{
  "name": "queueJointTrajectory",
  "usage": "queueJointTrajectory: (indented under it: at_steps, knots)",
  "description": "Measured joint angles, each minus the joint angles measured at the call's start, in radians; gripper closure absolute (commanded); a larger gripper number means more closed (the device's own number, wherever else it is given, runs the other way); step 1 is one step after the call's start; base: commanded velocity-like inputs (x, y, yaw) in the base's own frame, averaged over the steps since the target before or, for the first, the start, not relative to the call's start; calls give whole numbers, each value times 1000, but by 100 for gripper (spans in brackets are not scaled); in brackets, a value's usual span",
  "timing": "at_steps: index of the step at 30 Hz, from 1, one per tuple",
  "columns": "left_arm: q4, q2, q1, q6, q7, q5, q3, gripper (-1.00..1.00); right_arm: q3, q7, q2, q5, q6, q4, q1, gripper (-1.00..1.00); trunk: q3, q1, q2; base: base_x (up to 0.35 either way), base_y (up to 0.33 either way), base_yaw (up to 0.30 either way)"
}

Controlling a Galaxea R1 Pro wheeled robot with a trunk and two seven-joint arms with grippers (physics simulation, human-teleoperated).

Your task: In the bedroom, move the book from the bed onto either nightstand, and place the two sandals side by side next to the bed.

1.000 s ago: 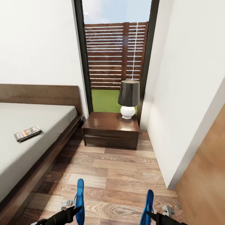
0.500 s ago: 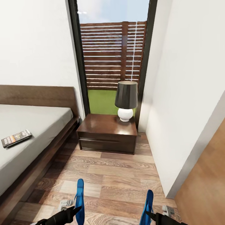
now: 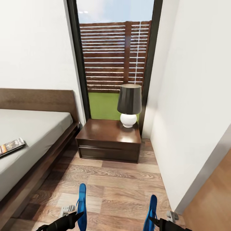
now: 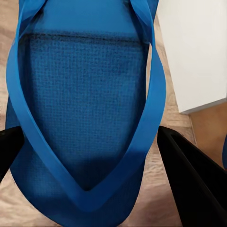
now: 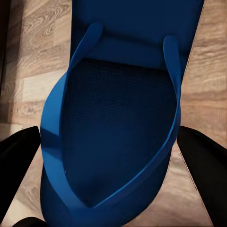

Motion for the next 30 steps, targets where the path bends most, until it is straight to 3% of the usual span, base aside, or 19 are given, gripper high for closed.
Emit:
queueJointTrajectory:
  at_steps: [11,30]
  knots:
    - [0,0,0,0,0,0,0,100,0,-1,0,0,0,0,0,100,0,1,0,136,0,34]
    - [0,0,0,0,0,1,0,100,0,-1,1,0,0,0,0,100,-12,1,0,35,-35,255]
